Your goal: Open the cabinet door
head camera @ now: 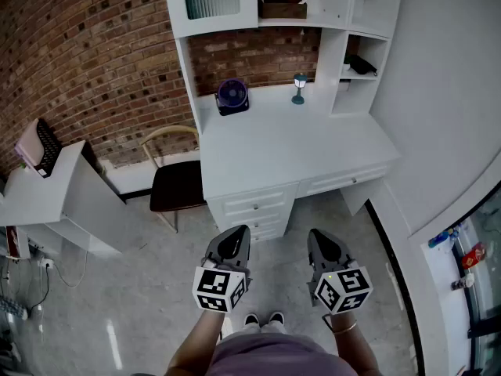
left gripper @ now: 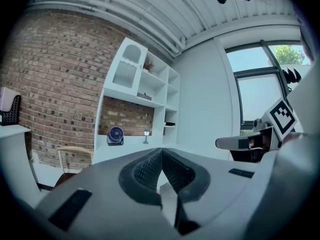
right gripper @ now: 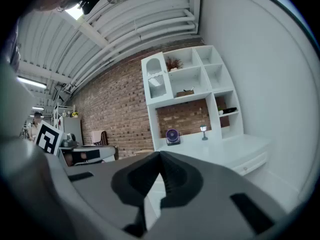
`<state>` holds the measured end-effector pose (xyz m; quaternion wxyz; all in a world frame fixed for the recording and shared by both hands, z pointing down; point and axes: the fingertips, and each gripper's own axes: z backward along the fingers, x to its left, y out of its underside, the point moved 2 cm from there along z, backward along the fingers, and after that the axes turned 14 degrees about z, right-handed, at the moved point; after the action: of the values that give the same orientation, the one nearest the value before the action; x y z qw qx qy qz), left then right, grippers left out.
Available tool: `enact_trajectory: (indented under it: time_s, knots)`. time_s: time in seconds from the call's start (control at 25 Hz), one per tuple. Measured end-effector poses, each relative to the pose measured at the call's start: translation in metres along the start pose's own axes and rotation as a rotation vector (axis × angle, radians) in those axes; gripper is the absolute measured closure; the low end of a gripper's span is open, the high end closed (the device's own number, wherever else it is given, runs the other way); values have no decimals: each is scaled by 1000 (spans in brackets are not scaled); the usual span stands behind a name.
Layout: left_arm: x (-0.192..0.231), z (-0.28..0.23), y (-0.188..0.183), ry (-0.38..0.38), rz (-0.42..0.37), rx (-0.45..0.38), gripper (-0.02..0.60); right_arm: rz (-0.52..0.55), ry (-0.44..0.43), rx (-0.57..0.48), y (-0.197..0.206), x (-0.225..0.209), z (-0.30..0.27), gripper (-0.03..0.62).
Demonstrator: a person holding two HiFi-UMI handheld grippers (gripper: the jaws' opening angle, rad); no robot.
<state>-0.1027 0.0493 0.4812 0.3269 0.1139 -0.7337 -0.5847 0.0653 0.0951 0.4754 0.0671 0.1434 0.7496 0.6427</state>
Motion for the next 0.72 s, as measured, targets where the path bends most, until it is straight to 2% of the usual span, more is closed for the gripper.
enact_trajectory:
  time_s: [0.4,0.72]
  knots:
    - [-9,-1,7,-10,26,9,581,-11,-5,12,9,-5,5,592]
    - [-12,-5,9,-23,16,5,581,-11,0,-12,9,-17,5,591]
